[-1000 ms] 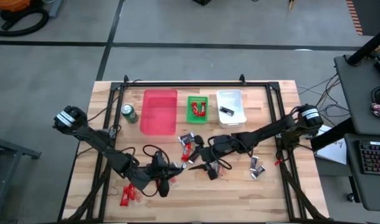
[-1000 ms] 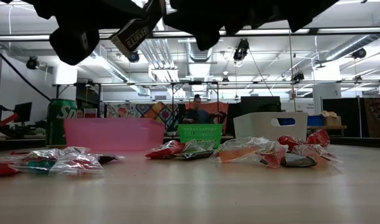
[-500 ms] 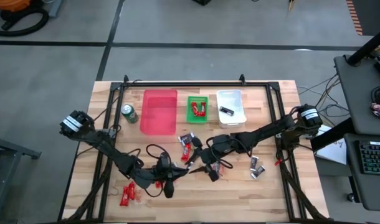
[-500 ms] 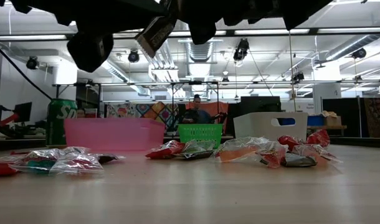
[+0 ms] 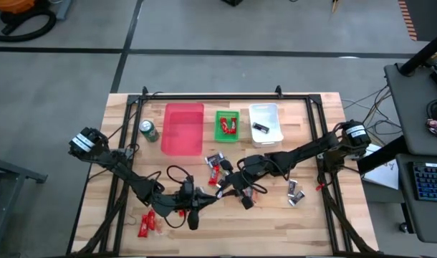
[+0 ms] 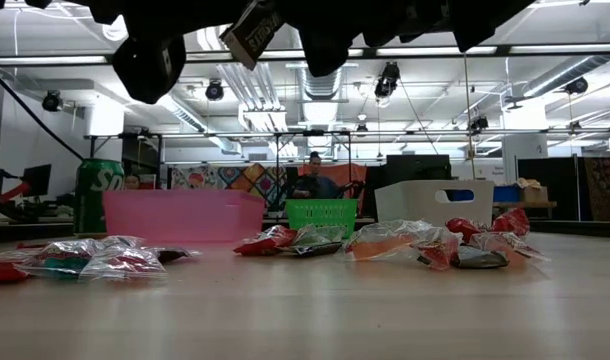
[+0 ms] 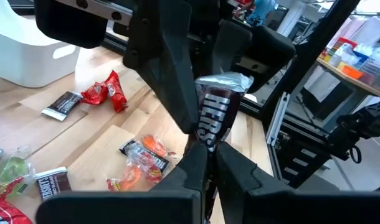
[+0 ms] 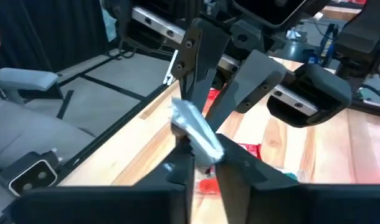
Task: Sort candy
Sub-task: Put the brown chocolate into the white bin, then put the blue gummy into the red bin
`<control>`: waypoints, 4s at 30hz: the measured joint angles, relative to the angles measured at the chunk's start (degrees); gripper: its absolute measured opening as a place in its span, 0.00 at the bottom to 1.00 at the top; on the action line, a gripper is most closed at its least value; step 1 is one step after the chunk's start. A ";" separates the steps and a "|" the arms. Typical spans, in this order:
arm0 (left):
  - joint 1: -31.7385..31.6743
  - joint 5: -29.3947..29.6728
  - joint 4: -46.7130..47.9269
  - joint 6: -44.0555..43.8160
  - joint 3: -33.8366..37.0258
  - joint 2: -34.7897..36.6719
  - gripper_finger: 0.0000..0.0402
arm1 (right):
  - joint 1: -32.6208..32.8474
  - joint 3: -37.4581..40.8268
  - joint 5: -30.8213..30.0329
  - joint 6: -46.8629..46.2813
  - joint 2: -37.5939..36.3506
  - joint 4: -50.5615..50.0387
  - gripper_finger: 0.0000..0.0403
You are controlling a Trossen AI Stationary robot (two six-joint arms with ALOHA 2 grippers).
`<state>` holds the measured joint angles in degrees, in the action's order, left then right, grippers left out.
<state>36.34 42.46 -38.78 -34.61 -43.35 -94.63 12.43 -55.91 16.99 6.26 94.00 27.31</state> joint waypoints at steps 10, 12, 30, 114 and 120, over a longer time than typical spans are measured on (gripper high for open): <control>-0.06 0.67 0.33 1.14 0.00 0.02 0.18 | -0.58 0.01 0.26 0.17 -0.78 -2.02 0.04; -0.13 0.94 1.58 1.51 0.00 0.55 0.23 | -1.25 0.01 -0.41 -0.80 -2.28 -5.40 0.04; -0.81 4.01 20.53 -0.05 -0.02 10.79 0.30 | -19.60 0.14 -57.36 -22.26 -22.84 -56.88 0.03; -5.33 -14.49 71.75 -65.20 -5.68 -3.76 0.28 | -10.28 1.27 -40.53 -29.69 -24.48 -55.09 0.33; -5.33 -14.64 71.79 -64.96 -5.66 -3.78 0.23 | -10.27 1.27 -40.55 -29.70 -24.48 -54.95 0.32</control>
<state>31.00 27.82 33.01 -99.57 -49.01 -98.41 2.15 -54.63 -23.55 -23.44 69.52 -27.64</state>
